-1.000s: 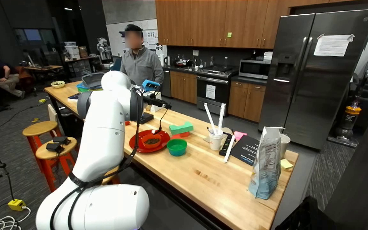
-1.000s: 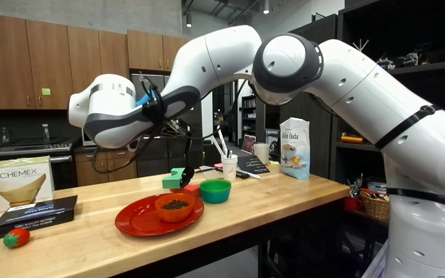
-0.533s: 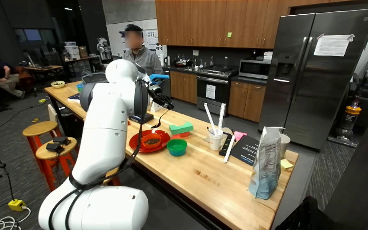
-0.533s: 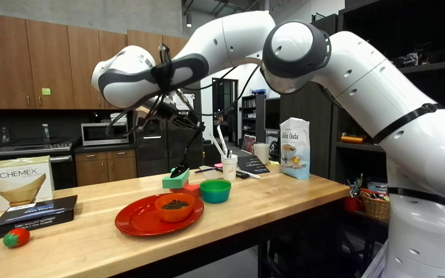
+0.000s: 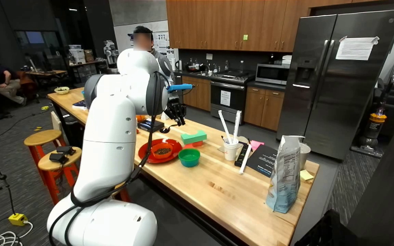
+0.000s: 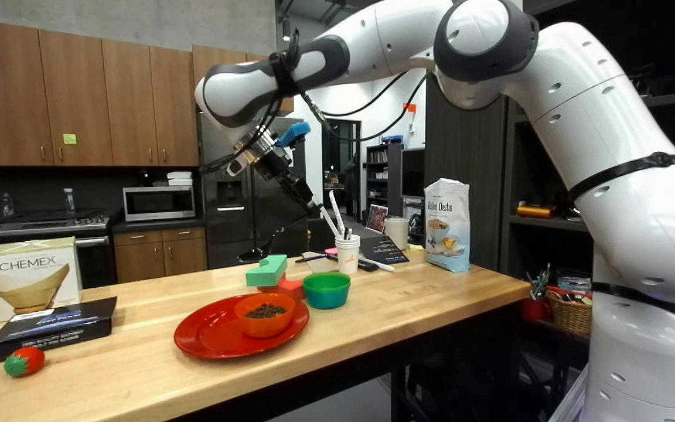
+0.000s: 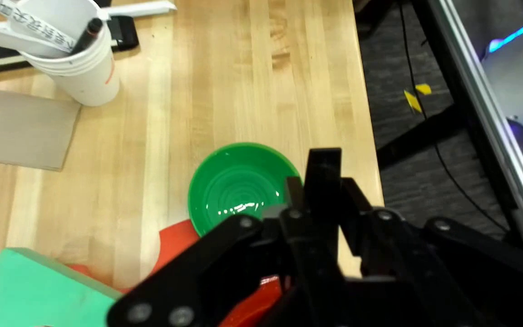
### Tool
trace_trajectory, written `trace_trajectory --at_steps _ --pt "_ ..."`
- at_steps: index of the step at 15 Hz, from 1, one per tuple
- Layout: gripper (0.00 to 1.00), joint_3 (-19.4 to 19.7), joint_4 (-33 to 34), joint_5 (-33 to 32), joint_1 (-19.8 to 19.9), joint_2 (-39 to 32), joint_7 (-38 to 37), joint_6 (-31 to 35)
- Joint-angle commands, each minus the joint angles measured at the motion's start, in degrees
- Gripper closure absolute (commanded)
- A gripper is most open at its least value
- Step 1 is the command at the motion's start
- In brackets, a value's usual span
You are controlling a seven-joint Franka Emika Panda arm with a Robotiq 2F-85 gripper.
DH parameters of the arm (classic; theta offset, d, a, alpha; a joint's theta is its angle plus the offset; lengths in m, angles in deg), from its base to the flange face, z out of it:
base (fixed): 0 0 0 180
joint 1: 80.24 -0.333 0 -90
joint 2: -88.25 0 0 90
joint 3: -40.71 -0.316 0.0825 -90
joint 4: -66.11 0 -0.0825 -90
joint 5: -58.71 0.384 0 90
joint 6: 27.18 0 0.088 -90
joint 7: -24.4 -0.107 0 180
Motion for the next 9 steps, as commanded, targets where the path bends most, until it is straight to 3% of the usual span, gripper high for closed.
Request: trace_trajectory --at_steps 1,5,9 --pt "0.94 -0.3 -14.2 6.5 4.2 9.3 -6.9 11.3" --pt "0.94 2.5 -25.0 7.7 4.3 16.2 -9.8 18.3" --pt "0.94 3.6 -31.9 6.8 4.0 21.0 -11.3 19.4"
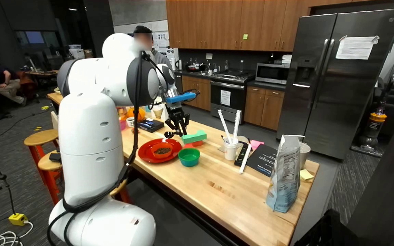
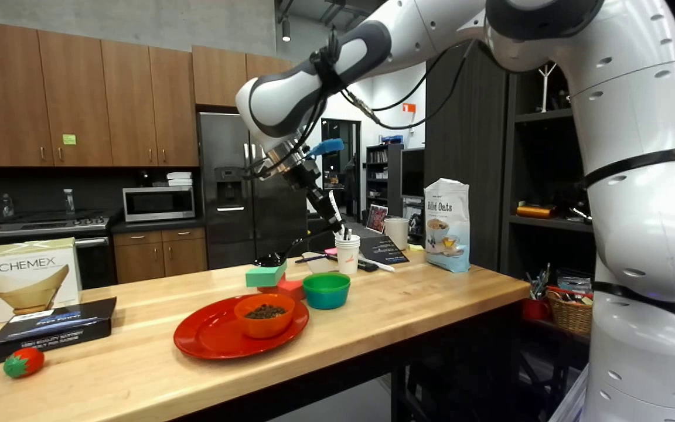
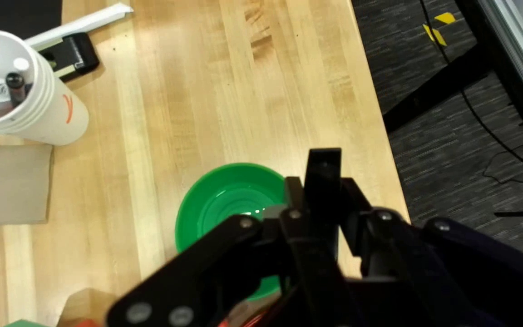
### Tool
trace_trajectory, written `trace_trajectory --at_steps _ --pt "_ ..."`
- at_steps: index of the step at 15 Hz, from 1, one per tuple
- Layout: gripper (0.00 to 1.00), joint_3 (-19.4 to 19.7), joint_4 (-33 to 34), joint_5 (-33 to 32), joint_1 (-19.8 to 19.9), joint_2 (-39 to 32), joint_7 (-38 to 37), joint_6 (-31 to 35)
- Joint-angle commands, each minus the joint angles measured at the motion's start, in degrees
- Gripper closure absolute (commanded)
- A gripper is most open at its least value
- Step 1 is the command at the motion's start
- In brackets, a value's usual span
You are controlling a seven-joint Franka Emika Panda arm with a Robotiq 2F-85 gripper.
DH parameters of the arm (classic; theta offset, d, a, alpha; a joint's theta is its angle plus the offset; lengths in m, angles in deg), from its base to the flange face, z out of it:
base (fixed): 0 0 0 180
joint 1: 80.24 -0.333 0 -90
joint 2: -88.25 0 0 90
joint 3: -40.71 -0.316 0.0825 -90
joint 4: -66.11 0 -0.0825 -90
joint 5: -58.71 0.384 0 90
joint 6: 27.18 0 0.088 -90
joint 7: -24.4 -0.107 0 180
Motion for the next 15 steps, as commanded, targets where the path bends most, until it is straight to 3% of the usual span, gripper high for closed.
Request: trace_trajectory --at_steps 1,15 --pt "0.94 1.1 -8.6 0.5 0.3 7.2 -1.4 2.1" --pt "0.94 4.4 -18.5 -0.9 0.4 14.5 -7.5 2.2"
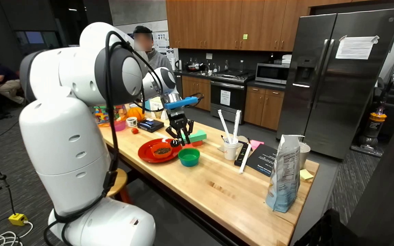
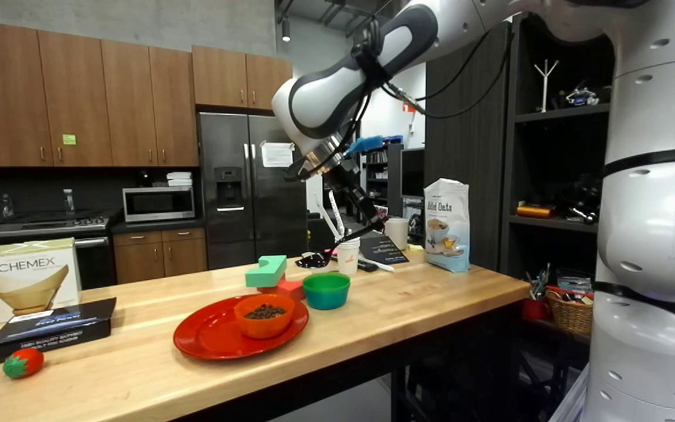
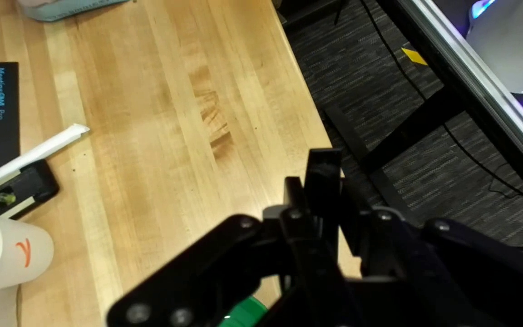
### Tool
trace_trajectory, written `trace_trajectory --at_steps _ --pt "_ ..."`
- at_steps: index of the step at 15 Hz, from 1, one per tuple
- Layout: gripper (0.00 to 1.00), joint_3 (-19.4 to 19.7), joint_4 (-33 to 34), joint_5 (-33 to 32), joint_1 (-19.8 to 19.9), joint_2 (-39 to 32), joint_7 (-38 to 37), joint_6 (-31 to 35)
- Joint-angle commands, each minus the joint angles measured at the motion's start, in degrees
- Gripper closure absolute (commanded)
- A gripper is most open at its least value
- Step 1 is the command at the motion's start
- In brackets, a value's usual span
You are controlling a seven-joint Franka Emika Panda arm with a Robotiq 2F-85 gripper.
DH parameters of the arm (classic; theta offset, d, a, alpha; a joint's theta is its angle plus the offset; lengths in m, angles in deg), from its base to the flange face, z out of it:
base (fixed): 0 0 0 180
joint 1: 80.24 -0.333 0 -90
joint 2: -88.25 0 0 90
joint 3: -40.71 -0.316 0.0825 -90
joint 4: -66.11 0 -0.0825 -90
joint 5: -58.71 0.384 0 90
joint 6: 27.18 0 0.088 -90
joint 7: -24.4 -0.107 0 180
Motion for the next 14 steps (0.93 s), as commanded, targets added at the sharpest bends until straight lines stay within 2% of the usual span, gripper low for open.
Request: trace_trajectory --at_steps 1,8,14 --pt "0.94 0.7 -2.5 -0.8 0.4 1.7 -2.6 1.2" --pt "0.94 1.0 -2.9 -1.4 0.3 1.0 -8.8 0.5" --pt "0.94 0.8 -2.8 -5.4 0.2 0.6 -12.8 -3.0"
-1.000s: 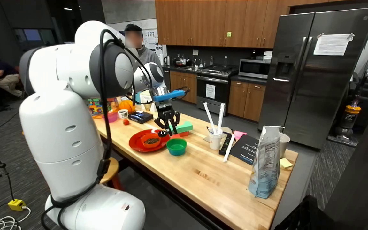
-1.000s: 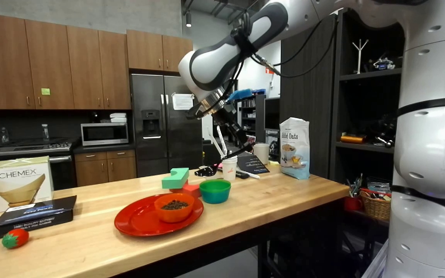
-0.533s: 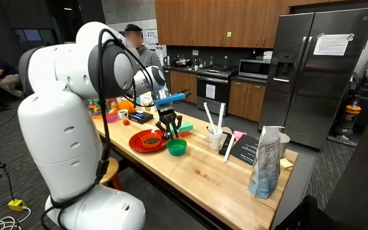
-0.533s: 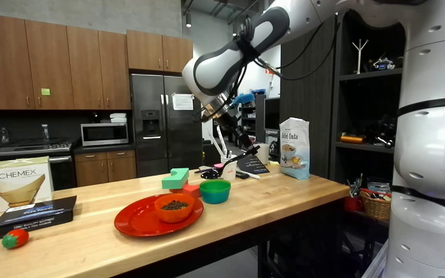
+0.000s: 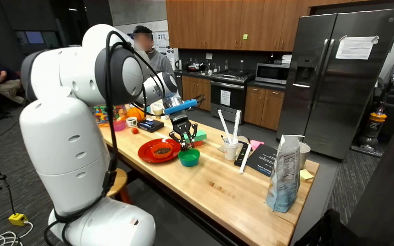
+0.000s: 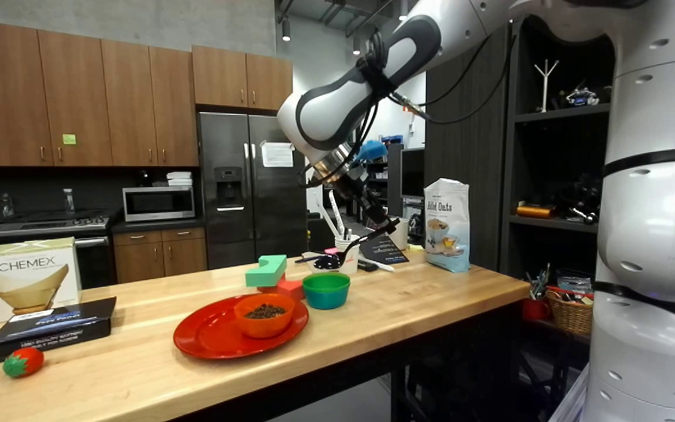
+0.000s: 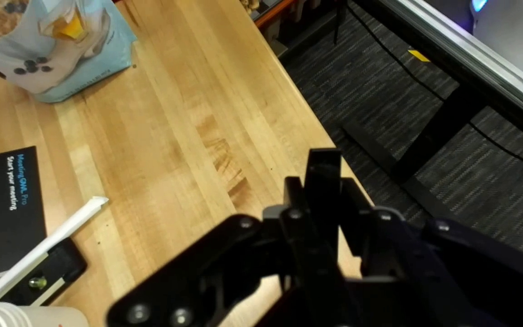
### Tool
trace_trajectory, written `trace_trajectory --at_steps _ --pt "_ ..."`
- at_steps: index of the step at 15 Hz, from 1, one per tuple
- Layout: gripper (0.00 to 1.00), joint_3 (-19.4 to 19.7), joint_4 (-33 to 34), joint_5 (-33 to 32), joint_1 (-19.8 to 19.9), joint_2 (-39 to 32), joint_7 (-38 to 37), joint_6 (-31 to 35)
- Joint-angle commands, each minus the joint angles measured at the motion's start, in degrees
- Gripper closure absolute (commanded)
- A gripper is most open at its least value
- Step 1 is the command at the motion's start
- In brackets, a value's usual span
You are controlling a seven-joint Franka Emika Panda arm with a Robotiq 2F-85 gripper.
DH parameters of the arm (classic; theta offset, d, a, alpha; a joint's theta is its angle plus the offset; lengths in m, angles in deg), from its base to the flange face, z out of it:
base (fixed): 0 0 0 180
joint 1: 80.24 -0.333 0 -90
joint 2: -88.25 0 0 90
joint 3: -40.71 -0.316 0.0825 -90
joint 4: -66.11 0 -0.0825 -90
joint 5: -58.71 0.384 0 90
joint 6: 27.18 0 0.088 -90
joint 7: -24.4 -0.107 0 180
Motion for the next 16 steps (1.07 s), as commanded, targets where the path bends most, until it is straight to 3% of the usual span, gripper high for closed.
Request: trace_trajectory --at_steps 1,11,12,16 --pt "0.94 -0.1 -0.4 -2.5 0.1 0.6 -1.8 -2.3" --pt "0.94 0.0 -0.8 -4.4 0.2 0.8 -1.0 -2.8" --pt "0.94 0.3 0.7 -6.1 0.5 -3.0 -0.4 -0.9" --pt "0.94 0.6 1.5 -10.5 0.7 -6.5 -1.1 3.6"
